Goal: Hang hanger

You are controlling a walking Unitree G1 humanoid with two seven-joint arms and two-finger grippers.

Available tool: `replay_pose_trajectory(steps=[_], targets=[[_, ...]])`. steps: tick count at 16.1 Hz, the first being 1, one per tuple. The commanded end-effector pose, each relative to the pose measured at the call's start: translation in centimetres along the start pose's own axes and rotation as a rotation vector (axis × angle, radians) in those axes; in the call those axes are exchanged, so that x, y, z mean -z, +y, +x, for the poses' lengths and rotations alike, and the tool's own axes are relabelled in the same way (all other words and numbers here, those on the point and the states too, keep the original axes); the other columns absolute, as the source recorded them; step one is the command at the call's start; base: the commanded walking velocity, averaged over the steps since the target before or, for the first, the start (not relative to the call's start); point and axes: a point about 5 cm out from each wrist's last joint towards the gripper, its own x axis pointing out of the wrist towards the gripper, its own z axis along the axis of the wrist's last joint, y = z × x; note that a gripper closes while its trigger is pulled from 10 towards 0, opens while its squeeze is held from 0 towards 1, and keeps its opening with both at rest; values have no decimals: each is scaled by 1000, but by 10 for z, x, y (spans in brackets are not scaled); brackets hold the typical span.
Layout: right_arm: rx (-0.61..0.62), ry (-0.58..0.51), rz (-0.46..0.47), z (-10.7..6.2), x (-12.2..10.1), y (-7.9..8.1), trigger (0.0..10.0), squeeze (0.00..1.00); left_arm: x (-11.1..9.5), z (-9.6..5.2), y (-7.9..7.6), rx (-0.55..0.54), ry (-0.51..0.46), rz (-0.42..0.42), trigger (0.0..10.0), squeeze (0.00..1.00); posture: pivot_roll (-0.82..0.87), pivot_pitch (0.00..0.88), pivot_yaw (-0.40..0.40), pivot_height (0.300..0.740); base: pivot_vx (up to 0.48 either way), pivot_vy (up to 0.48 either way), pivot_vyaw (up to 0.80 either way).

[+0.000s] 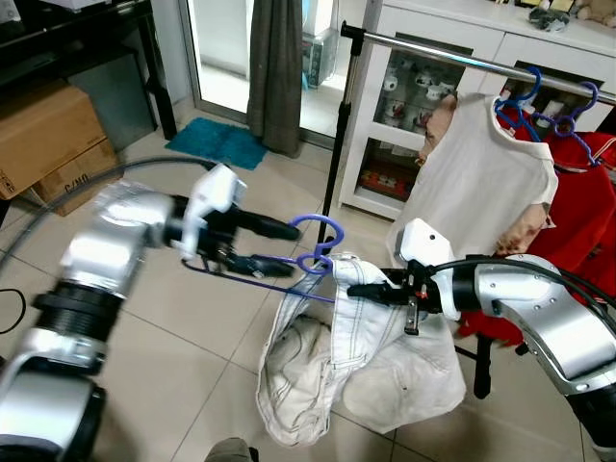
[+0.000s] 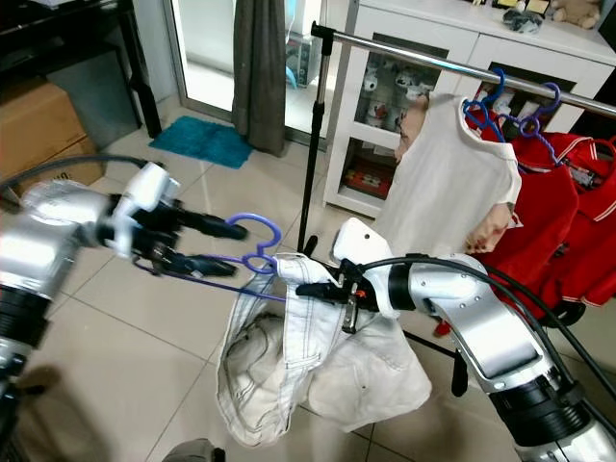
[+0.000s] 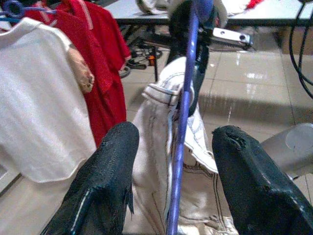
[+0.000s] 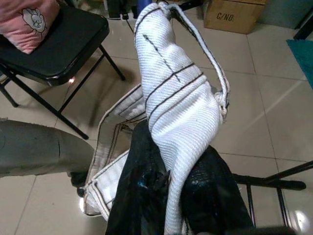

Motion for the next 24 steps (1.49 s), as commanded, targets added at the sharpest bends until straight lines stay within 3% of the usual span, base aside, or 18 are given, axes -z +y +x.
replay_pose_trajectory(steps=[1,3,4,5,6,10,13,24], targets=[[16,-29,-64,-4,-13,-7,0,0,0,3,0,3,17,23,10000,0,46,0,-76,740,0,0,0],[12,-33,-71,-4,-15,-5,0,0,-3,13,1,22,-9,24,10000,0,36,0,-67,740,0,0,0],[11,-33,-72,-4,-15,-4,0,0,-3,14,2,26,-6,19,4941,0,31,0,-62,740,0,0,0],[11,-33,-72,-4,-15,-3,0,0,-3,14,3,24,-3,16,706,0,31,0,-62,740,0,0,0],[14,-33,-72,-5,-15,-3,0,0,0,13,6,-2,21,9,0,0,29,0,-57,740,0,0,0],[15,-37,-77,-5,-18,-3,0,0,5,15,9,-20,54,-11,0,0,30,0,-57,740,0,0,0],[11,-40,-89,-5,-21,-4,0,0,5,25,10,8,32,-16,0,0,25,0,-51,740,0,0,0],[12,-42,-103,-5,-24,-3,0,0,8,35,12,-21,-2,-15,0,0,27,0,-49,740,0,0,0]])
